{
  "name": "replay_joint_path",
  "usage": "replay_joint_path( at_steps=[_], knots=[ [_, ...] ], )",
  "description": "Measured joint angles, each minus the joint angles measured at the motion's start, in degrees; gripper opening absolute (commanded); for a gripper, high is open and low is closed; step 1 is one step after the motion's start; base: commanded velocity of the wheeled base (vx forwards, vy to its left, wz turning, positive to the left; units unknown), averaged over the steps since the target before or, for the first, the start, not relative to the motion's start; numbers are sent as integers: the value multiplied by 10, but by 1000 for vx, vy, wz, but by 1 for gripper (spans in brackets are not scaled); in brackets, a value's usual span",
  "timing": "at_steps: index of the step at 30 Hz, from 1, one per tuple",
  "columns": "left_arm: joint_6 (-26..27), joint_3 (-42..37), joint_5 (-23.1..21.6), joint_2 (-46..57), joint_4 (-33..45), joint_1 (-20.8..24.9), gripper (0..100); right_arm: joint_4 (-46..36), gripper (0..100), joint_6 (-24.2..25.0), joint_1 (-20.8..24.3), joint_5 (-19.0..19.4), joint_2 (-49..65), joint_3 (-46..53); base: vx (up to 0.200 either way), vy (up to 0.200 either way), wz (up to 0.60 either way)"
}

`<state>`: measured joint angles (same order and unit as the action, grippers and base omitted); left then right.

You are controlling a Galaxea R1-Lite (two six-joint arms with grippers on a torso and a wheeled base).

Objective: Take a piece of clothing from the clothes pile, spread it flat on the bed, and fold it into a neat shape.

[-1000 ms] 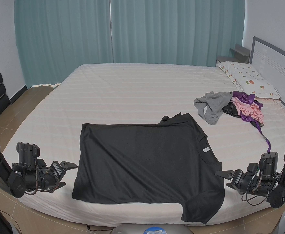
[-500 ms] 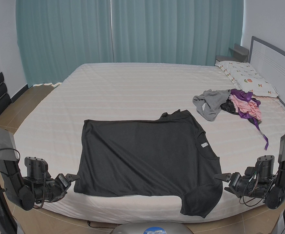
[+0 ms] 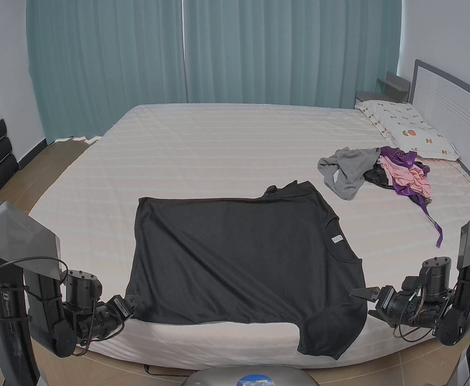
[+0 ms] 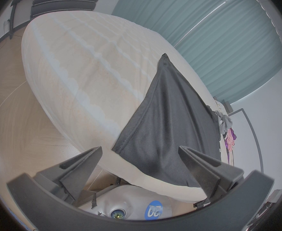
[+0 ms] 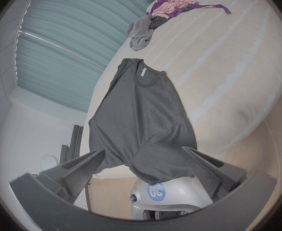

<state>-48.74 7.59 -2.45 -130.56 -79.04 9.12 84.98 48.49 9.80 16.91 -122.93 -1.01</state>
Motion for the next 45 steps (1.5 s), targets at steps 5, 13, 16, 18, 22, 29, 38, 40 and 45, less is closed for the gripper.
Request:
replay_joint_path(
  at_steps=[5,13,16,18,22,29,38,40,45],
  knots=[
    [8,5,3,-14,0,4,100,3,100,0,0,0,-1,0,0,0,0],
    [14,15,3,-24,0,4,0,3,100,-1,0,0,-1,0,0,0,0],
    [16,11,5,-26,-1,4,0,4,100,0,-1,0,-2,0,0,0,0],
    [20,6,12,-27,-1,4,0,4,100,-1,-1,0,-3,0,0,0,0],
    [28,-7,22,-29,-1,2,0,4,100,0,-1,0,-3,0,0,0,0],
    [33,-34,35,-28,-26,0,0,0,100,-4,-1,-2,-4,0,0,0,0],
    [69,-64,39,-27,-38,-19,0,-8,100,-13,4,-11,-10,0,0,0,0],
    [69,-65,40,-25,-38,-23,0,-6,100,-24,4,-24,-16,0,0,0,0],
    [74,-66,40,-18,-37,-34,0,12,100,-57,4,-65,-48,0,0,0,0]
  ],
)
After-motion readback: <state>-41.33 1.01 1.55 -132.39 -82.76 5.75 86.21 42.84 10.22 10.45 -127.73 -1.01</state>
